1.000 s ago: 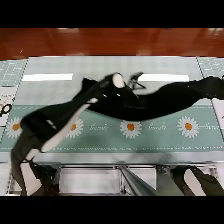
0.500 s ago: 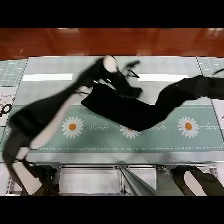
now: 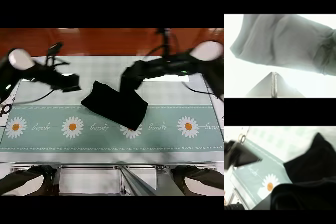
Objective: Fold the shirts.
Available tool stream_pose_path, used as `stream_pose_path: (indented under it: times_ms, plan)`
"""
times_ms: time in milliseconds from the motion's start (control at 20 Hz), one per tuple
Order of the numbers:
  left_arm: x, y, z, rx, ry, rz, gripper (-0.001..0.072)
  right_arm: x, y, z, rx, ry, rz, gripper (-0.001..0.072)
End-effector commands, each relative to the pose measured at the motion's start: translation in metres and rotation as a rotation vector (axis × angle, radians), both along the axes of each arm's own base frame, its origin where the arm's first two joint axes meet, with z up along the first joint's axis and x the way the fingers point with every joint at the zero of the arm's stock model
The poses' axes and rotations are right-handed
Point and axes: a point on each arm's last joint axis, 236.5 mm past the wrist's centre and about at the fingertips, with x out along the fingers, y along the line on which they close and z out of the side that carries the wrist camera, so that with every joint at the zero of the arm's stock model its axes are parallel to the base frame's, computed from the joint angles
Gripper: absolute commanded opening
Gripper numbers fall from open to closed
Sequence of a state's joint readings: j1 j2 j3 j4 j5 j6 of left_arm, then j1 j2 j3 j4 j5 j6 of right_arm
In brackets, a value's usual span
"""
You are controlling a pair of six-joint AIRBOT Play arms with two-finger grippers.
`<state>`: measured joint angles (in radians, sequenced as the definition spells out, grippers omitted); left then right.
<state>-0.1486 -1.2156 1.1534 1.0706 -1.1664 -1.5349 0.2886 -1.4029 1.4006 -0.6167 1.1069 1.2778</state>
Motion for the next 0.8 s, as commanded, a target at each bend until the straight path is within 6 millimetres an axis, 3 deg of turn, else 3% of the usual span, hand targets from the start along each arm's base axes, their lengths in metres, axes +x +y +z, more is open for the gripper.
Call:
stream_pose_path:
  times_ms: [0, 200, 400, 500, 550, 650, 700, 750]
  plan:
    - [-0.037, 0.041, -0.015, 0.018, -0.027, 0.104, 0.0021, 0.027, 0.058, -0.042, 0.023, 0.069, 0.055, 0.0024]
    - [-0.055, 0.035, -0.027, -0.023, -0.020, 0.130, 0.0021, 0.041, 0.086, -0.091, 0.019, 0.154, 0.068, 0.0024]
    - [-0.050, 0.036, -0.033, -0.035, -0.033, 0.159, 0.0021, 0.043, 0.101, -0.118, 0.041, 0.216, 0.053, 0.0035]
    - [-0.047, 0.035, -0.032, -0.042, -0.041, 0.168, 0.0020, 0.033, 0.109, -0.119, 0.066, 0.257, 0.077, 0.0413]
    - [-0.042, 0.037, -0.031, -0.042, -0.059, 0.179, 0.0021, 0.025, 0.108, -0.115, 0.073, 0.281, 0.106, 0.0410]
    - [-0.026, 0.049, -0.023, -0.033, -0.122, 0.211, 0.0021, 0.012, 0.085, -0.099, 0.073, 0.327, 0.170, 0.0409]
    - [-0.018, 0.062, -0.009, -0.034, -0.150, 0.238, 0.0021, 0.007, 0.060, -0.088, 0.056, 0.348, 0.197, 0.0409]
    - [-0.010, 0.074, 0.011, -0.040, -0.190, 0.270, 0.0021, 0.003, 0.022, -0.076, 0.005, 0.346, 0.217, 0.0408]
